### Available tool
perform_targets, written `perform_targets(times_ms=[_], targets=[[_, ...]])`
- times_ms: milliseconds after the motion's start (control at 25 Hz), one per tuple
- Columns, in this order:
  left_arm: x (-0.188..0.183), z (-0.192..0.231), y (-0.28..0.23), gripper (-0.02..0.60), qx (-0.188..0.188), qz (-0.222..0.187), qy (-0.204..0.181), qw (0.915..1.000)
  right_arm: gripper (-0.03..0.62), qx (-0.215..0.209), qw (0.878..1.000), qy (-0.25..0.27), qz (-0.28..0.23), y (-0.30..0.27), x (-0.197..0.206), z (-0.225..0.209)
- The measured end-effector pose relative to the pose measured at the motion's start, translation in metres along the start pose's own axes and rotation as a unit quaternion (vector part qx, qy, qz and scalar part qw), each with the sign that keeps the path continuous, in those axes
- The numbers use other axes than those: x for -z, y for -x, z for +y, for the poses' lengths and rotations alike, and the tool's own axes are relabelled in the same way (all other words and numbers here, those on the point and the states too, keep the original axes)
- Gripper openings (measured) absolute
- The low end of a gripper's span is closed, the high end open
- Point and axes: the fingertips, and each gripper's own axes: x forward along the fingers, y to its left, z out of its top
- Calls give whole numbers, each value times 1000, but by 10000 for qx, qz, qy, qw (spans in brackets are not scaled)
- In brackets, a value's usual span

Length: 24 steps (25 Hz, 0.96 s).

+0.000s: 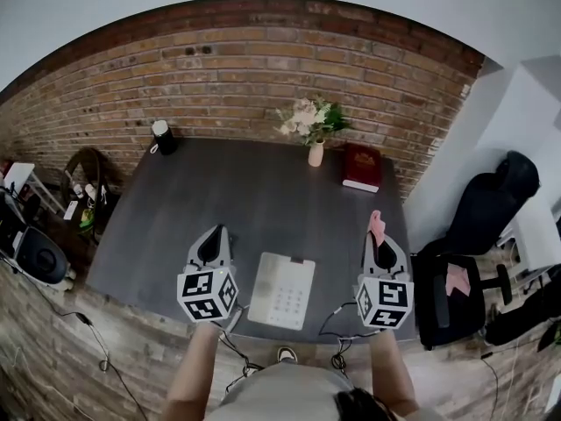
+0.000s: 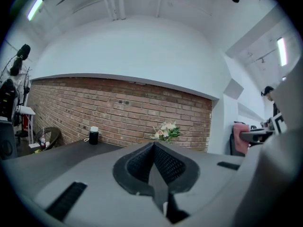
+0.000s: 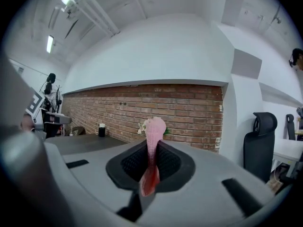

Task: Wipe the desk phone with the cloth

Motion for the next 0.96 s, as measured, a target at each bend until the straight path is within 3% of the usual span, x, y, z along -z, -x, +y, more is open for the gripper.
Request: perform_targets(times_ms=[960], targets=[[12, 17, 11, 5, -73, 139, -24, 9999, 20, -87, 9997, 124, 196, -1, 7, 20]])
